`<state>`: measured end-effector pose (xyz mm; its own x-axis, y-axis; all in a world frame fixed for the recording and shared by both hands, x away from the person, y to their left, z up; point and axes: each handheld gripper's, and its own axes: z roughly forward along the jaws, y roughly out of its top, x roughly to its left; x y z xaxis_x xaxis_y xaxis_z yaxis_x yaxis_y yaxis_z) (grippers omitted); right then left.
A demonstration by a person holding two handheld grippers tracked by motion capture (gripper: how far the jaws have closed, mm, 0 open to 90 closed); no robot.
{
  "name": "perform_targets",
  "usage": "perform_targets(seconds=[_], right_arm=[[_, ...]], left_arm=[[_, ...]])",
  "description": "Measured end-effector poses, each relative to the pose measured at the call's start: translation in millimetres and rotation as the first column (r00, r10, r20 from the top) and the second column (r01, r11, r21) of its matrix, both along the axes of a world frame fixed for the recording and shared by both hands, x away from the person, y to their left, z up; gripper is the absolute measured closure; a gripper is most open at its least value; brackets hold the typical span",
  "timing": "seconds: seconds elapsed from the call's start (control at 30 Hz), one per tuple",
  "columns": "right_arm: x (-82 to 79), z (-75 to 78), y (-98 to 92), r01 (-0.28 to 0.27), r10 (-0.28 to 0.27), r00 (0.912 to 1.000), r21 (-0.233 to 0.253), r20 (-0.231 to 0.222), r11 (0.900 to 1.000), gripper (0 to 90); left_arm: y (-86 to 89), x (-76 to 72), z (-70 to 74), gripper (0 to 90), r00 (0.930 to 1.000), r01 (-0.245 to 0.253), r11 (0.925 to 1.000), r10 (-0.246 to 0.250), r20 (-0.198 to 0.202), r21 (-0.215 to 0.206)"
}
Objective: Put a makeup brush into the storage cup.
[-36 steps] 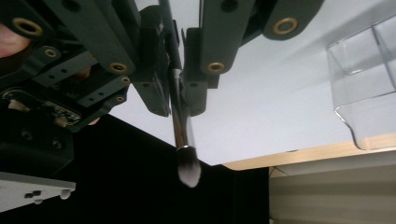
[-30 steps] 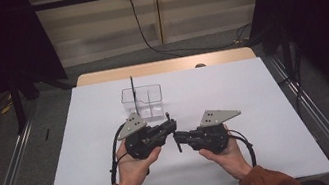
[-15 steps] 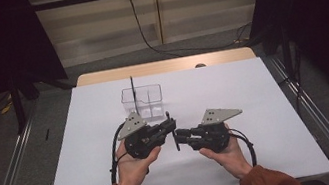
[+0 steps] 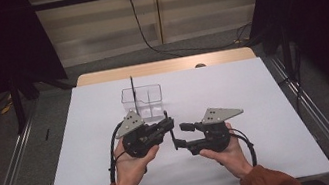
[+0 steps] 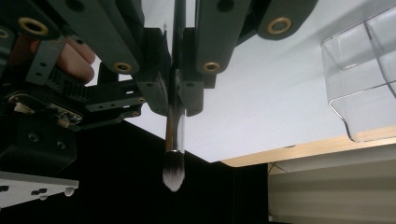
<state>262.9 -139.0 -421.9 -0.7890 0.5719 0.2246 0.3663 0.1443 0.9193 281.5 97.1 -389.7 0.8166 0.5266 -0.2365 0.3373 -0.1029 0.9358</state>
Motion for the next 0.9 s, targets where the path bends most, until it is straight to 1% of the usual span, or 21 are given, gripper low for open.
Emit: perform_targets(seconds=[0.1, 0.13, 0.17, 0.23, 0.27, 0.3, 0.4, 0.47, 0.53, 0.63, 0.73, 0.8, 0.9], right_arm=[[0.7, 0.5, -1.5, 0.007, -0.007, 1.0000, 0.012, 0.000, 1.000, 25.6], [0.9, 0.6, -1.9, 0.012, -0.012, 0.9999, 0.014, 0.002, 1.000, 24.6], [1.1, 0.7, -2.6, 0.017, -0.017, 0.9998, 0.013, 0.004, 1.000, 23.2], [1.6, 0.5, -3.7, 0.018, -0.018, 0.9997, 0.002, 0.013, 1.000, 17.2], [1.8, 0.7, -4.4, 0.023, -0.023, 0.9997, 0.005, 0.006, 1.000, 16.3], [2.1, 0.5, -5.4, 0.019, -0.019, 0.9998, 0.009, 0.006, 1.000, 12.8], [2.3, 0.6, -7.3, 0.008, -0.008, 0.9999, 0.009, 0.010, 1.000, 7.9], [2.0, 0.8, -8.7, 0.006, -0.006, 0.9999, -0.001, 0.016, 1.000, 8.4], [2.0, 0.7, -9.4, 0.015, -0.015, 0.9998, -0.017, 0.015, 1.000, 9.3], [1.4, 0.5, -9.6, 0.055, -0.054, 0.9983, -0.053, 0.024, 0.997, 9.9], [0.7, 0.3, -12.1, 0.080, -0.079, 0.9968, -0.066, 0.012, 0.995, 9.9], [0.0, 0.7, -13.5, 0.098, -0.097, 0.9951, -0.080, 0.019, 0.992, 9.6], [-1.0, 0.3, -18.3, 0.111, -0.110, 0.9936, -0.063, 0.028, 0.992, 8.2]], left_arm=[[1.7, -0.1, 0.7, 83.9, 0.9998, -0.019, 0.9998, 0.019, 0.008, 0.004], [2.2, 0.2, 0.8, 83.8, 0.9997, -0.025, 0.9997, 0.025, 0.005, 0.000], [3.2, 0.6, 0.8, 83.9, 0.9996, -0.028, 0.9996, 0.028, 0.004, 0.002], [4.3, 0.4, 0.8, 83.9, 0.9995, -0.032, 0.9995, 0.032, 0.005, 0.004], [4.8, 0.0, 0.9, 83.8, 0.9995, -0.032, 0.9995, 0.032, 0.006, 0.006], [5.1, -0.3, 0.9, 83.8, 0.9995, -0.031, 0.9995, 0.031, 0.008, 0.008], [6.5, -0.9, 1.4, 83.8, 0.9994, -0.032, 0.9994, 0.032, 0.010, 0.012], [8.0, -1.3, 1.8, 83.9, 0.9994, -0.032, 0.9994, 0.032, 0.011, 0.015], [10.1, -1.6, 2.0, 83.9, 0.9993, -0.035, 0.9992, 0.034, 0.014, 0.021], [14.5, -1.7, 1.7, 83.8, 0.9989, -0.045, 0.9988, 0.045, 0.013, 0.017], [19.6, -1.2, 2.1, 83.9, 0.9984, -0.054, 0.9983, 0.054, 0.015, 0.019], [23.1, -1.3, 2.6, 83.8, 0.9982, -0.058, 0.9981, 0.058, 0.017, 0.023], [26.7, -1.3, 2.8, 83.9, 0.9978, -0.065, 0.9976, 0.065, 0.016, 0.024]])
